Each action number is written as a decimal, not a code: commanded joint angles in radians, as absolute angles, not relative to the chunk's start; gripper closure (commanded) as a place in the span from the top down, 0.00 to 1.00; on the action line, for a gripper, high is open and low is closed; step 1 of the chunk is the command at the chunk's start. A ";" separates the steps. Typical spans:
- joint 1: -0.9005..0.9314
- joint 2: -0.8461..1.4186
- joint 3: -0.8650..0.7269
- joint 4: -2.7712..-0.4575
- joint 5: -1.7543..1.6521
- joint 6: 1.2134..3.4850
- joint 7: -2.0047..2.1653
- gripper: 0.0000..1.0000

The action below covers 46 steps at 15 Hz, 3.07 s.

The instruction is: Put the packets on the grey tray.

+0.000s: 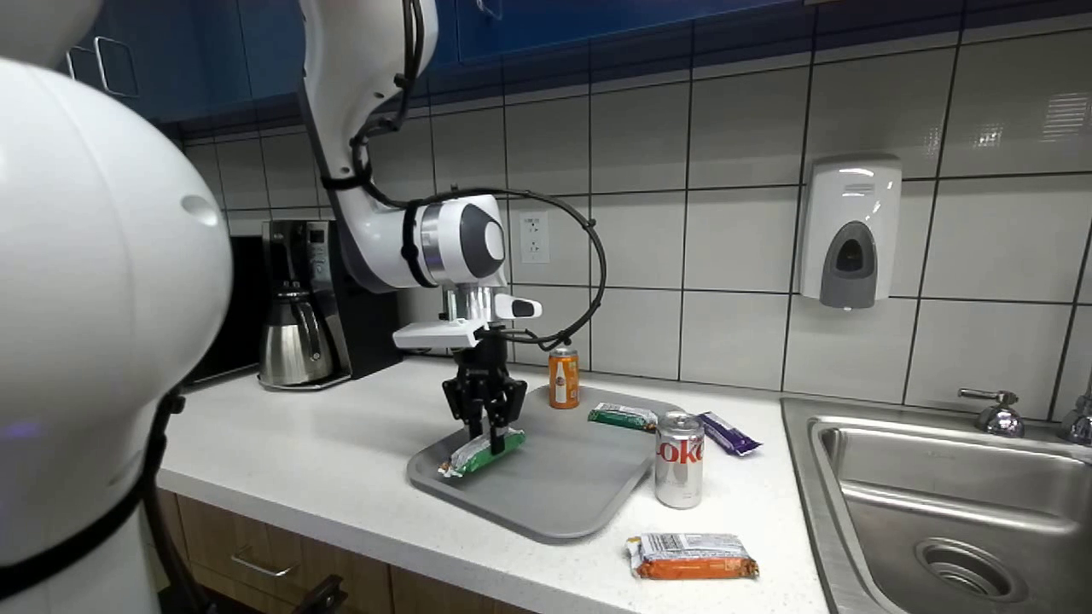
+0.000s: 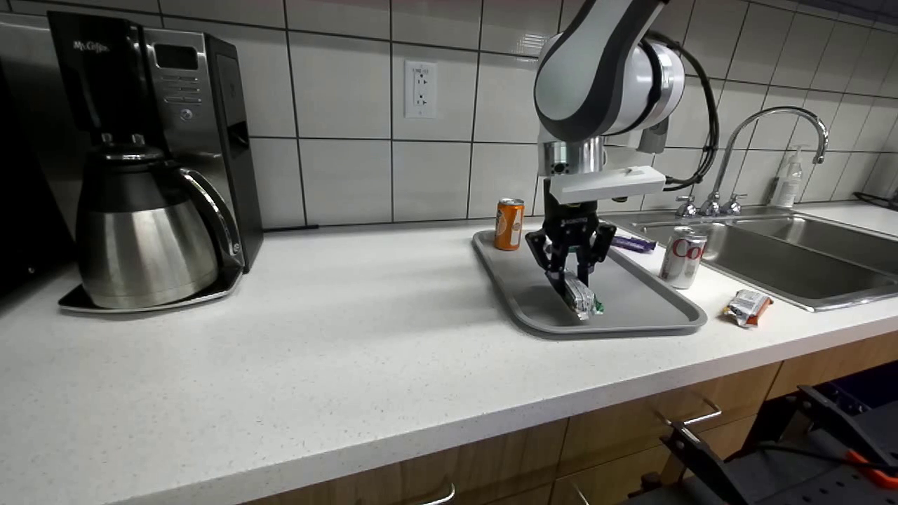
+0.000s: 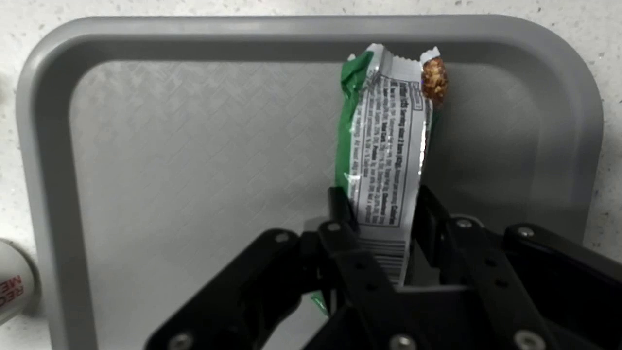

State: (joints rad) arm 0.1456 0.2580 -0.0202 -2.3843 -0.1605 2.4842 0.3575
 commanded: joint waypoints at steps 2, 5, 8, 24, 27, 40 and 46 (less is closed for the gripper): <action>0.153 0.266 -0.033 -2.384 -0.192 2.500 0.396 0.23; 0.149 0.242 -0.024 -2.387 -0.167 2.478 0.383 0.69; 0.138 0.178 -0.007 -2.401 -0.131 2.442 0.340 0.92; 0.081 -0.261 0.025 -2.573 -0.014 2.265 0.362 1.00; 0.062 -0.370 0.041 -2.660 -0.014 2.255 0.433 1.00; -0.167 -0.588 0.000 -2.780 -0.064 2.175 0.451 1.00; -0.296 -0.518 -0.062 -2.761 -0.135 2.236 0.445 1.00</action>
State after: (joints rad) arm -0.2353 -0.5333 -0.0445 -2.7585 -0.0996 2.2027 0.4630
